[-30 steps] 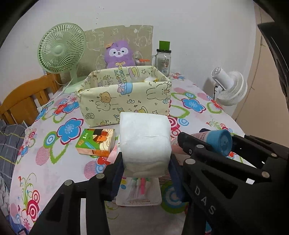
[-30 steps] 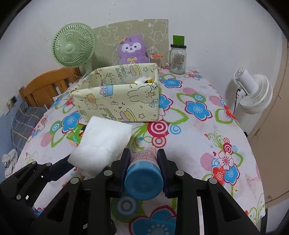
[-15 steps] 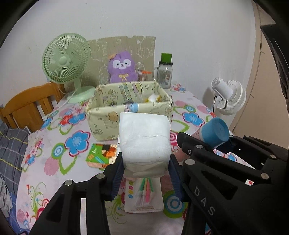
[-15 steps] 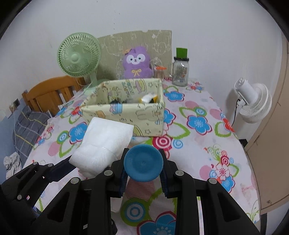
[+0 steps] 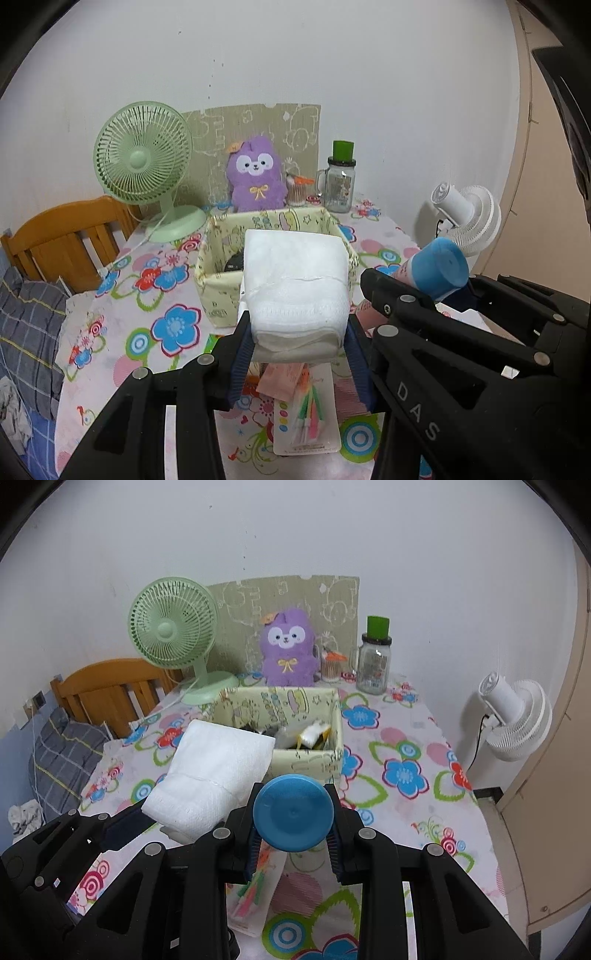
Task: Organize soft objects
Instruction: 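Lift the tissue pack and pink tube and carry them over the fabric box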
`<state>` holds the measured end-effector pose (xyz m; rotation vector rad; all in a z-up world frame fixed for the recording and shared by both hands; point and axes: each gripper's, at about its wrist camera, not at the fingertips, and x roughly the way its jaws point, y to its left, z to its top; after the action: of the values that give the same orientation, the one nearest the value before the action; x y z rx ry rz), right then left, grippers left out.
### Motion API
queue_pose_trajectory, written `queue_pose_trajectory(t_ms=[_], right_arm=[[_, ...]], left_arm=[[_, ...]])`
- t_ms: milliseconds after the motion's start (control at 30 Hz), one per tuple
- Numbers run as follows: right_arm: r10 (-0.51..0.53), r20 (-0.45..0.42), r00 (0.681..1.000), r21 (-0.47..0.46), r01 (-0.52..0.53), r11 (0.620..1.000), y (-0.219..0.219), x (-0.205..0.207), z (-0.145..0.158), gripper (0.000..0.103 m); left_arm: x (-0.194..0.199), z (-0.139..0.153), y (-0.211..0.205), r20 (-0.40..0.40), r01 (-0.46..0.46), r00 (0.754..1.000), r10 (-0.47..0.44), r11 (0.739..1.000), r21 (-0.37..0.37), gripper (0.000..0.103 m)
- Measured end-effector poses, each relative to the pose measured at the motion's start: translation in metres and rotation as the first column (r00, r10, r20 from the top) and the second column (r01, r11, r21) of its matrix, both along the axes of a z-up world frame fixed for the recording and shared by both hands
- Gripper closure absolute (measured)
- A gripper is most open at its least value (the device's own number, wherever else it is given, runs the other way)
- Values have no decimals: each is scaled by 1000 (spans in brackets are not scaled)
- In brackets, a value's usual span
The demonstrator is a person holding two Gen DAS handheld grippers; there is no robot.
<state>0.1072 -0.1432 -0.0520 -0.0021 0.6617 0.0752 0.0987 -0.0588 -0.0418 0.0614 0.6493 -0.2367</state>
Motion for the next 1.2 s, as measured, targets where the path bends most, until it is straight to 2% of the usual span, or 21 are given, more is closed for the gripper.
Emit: queue_pose_trajectory(t_ms=[267,567,967,1200], right_arm=[[9,29,1000,-18,-9,1000,5,3,24,71],[34,46,998,-15,-33,999,9,16,37,71],[65,53,996,-22,-64,998,17,54,45,71],[69,60,996,-10,-69,998,18,79,49,71]], left_arm=[[3,19,4,30,-5,1000,5,1000,-4,54],[17,30,8,46,-24,999,24,1000,9,54],[48,35,14,53,-69,996,69,998,-10,54],[73,41,15,58,-61,996,61,998,-7,54]])
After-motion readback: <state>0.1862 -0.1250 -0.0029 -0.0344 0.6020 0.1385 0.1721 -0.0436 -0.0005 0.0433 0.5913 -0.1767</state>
